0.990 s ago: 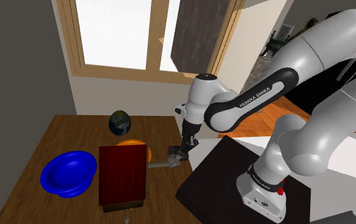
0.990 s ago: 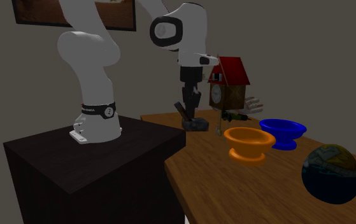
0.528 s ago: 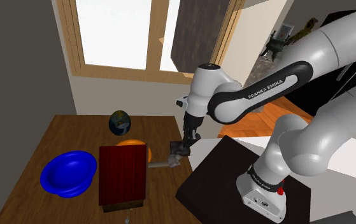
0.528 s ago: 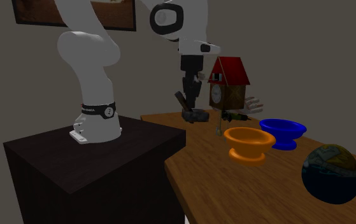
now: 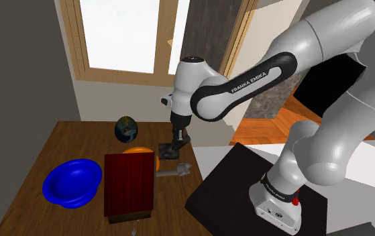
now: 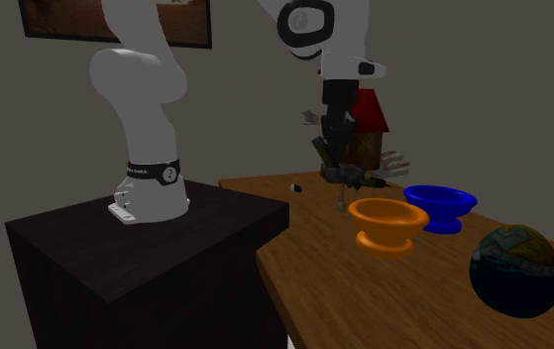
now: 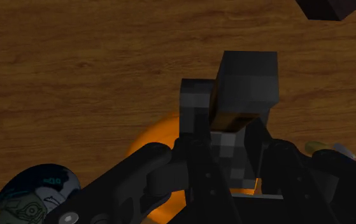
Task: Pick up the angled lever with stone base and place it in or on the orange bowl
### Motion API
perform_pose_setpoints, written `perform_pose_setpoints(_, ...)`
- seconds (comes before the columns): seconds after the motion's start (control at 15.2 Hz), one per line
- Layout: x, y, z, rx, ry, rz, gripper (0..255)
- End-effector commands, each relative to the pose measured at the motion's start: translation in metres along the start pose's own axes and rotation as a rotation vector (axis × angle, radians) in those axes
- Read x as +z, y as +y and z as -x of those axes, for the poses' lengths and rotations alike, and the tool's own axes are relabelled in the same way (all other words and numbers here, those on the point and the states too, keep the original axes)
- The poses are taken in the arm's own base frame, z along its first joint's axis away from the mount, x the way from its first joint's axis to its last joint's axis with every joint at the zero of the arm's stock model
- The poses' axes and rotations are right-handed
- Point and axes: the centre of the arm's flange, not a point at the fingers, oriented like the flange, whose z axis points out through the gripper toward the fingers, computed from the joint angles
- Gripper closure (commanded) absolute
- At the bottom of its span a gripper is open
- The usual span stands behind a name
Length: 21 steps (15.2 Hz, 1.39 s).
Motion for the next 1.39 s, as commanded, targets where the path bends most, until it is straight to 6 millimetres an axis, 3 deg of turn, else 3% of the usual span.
perform_pose_setpoints(0.0,0.001,0.002,-0.027,0.0,0.0,0.0,255)
perform_pose_setpoints(0.53,-0.007,0.017,-0.135,0.0,0.0,0.0,255)
perform_pose_setpoints(1.32,0.056,0.02,-0.136,0.0,0.0,0.0,255)
